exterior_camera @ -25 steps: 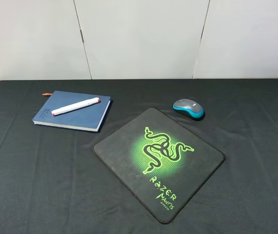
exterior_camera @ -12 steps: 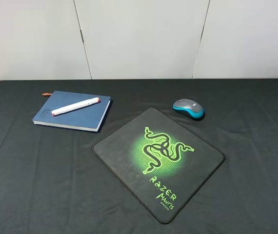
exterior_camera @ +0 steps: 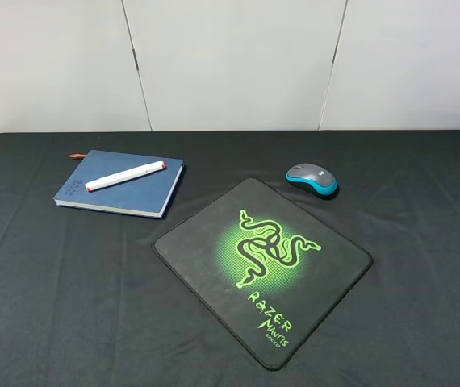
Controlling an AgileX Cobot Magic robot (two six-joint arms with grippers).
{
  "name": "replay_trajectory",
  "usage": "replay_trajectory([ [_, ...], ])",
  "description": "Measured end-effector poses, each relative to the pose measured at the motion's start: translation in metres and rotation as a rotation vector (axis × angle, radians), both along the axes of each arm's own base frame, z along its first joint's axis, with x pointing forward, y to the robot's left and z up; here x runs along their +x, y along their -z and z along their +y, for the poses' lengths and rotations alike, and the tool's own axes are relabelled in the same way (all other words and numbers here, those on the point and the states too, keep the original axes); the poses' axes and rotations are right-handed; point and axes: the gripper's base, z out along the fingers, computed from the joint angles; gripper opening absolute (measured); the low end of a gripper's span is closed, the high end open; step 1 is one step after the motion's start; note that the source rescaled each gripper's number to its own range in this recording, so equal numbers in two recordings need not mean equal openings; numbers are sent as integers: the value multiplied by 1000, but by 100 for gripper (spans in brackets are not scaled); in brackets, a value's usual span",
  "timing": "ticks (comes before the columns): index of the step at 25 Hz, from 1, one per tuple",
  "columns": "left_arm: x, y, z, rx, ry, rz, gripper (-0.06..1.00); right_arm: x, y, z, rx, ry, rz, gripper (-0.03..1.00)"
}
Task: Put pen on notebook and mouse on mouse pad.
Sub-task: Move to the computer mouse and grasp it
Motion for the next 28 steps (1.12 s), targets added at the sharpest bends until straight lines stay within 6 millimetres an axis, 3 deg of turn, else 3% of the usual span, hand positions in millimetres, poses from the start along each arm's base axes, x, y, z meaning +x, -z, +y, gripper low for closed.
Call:
replay_trajectory([
  [6, -17, -1, 1, -7, 1, -120, 99, 0, 0, 0, 0, 0, 0, 100],
  [28, -17, -1, 1, -5, 0, -120, 99, 0, 0, 0, 0, 0, 0, 100],
])
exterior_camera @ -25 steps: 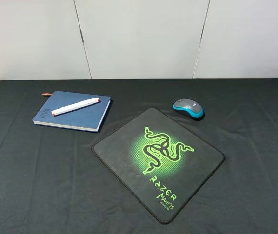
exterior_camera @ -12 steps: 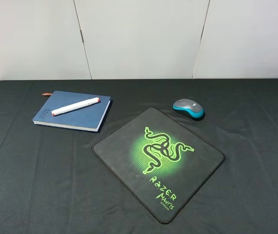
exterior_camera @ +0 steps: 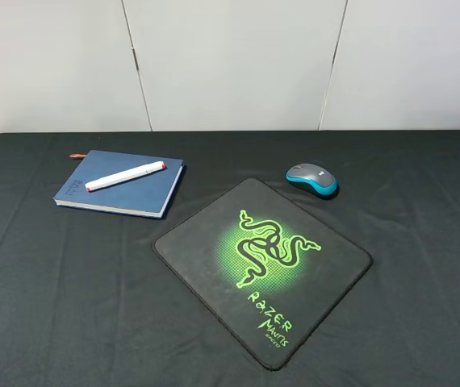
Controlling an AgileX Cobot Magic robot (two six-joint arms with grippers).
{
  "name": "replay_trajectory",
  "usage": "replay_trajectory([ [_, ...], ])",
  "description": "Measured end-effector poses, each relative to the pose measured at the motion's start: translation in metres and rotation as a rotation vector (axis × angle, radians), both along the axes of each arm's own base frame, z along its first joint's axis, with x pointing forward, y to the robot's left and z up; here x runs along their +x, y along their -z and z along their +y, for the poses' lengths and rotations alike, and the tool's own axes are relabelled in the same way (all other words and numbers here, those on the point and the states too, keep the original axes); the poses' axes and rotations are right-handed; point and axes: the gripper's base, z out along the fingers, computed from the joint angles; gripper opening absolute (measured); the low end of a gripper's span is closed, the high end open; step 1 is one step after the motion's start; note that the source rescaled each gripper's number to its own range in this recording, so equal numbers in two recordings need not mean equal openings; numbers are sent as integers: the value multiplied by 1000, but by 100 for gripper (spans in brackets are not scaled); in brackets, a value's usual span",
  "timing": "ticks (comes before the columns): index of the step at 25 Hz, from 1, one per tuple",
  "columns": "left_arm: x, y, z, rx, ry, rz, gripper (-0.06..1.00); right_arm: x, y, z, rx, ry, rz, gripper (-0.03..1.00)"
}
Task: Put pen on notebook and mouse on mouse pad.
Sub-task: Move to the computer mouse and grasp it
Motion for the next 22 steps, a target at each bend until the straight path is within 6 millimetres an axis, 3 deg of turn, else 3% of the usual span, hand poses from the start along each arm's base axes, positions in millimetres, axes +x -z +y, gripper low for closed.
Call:
replay_trajectory([
  [22, 0, 0, 0, 0, 0, 0, 99, 0, 0, 0, 0, 0, 0, 100],
])
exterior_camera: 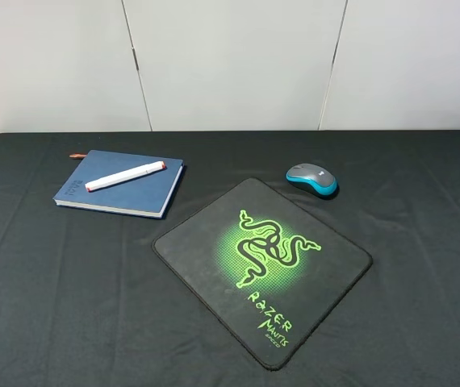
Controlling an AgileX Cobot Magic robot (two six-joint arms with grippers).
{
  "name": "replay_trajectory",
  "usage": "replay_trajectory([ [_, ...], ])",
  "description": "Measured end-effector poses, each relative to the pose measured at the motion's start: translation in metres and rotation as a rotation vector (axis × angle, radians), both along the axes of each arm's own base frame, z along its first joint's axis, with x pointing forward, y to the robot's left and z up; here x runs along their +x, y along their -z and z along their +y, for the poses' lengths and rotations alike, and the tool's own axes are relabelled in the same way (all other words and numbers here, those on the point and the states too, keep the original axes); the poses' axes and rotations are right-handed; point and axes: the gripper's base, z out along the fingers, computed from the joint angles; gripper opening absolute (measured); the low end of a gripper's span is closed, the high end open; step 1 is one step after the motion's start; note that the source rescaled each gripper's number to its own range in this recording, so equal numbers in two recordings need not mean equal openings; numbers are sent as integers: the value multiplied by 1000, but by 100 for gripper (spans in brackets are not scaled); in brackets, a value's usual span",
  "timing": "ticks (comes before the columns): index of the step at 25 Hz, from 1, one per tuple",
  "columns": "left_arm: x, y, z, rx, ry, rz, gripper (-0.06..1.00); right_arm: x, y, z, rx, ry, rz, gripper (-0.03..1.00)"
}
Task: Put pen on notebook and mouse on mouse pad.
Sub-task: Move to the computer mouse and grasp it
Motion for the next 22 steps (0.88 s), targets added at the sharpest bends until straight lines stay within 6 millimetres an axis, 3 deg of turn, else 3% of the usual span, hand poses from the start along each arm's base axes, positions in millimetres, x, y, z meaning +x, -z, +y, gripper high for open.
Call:
replay_trajectory([
  [11, 0, 0, 0, 0, 0, 0, 99, 7, 0, 0, 90, 46, 48, 100],
  [16, 0, 0, 0, 0, 0, 0, 99, 36, -7, 1, 78, 50, 168, 100],
  [22, 0, 0, 0, 0, 0, 0, 99, 91, -33, 1, -51, -21, 198, 100],
])
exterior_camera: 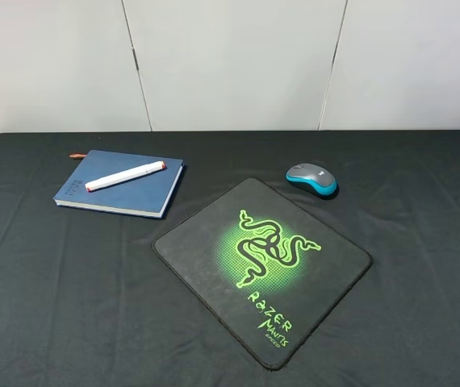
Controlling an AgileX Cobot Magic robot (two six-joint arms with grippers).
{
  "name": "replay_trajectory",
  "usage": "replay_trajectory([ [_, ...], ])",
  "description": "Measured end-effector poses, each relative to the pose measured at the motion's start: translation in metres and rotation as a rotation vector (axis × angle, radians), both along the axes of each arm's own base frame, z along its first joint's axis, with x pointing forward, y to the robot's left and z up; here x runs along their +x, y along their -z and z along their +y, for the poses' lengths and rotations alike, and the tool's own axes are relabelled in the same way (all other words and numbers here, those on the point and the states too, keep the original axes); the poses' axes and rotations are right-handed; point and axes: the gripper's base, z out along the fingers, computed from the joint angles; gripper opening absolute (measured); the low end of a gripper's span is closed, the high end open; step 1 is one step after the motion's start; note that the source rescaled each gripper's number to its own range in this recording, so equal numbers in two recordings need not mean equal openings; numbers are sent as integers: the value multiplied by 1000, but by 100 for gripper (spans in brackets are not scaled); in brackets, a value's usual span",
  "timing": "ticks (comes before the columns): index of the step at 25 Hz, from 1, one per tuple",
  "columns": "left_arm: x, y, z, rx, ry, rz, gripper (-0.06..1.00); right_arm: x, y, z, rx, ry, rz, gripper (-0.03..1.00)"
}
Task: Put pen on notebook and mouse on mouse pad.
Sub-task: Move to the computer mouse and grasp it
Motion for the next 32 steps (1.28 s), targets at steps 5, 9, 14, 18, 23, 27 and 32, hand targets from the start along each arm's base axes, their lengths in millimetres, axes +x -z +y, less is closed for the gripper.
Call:
replay_trajectory([
  [5, 0, 0, 0, 0, 0, 0, 99, 66, -3, 1, -111, -86, 76, 100],
  [9, 0, 0, 0, 0, 0, 0, 99, 126, 9, 3, -180, -155, 181, 100],
  [14, 0, 0, 0, 0, 0, -1, 99, 198, 33, 4, -236, -231, 302, 100],
  [18, 0, 0, 0, 0, 0, -1, 99, 244, 52, 5, -287, -297, 347, 100],
  [23, 0, 0, 0, 0, 0, -1, 99, 287, 84, 7, -297, -344, 399, 100],
  [27, 0, 0, 0, 0, 0, -1, 99, 305, 104, 10, -307, -408, 421, 100],
  [32, 0, 0, 0, 0, 0, -1, 99, 311, 123, 18, -265, -495, 429, 100],
])
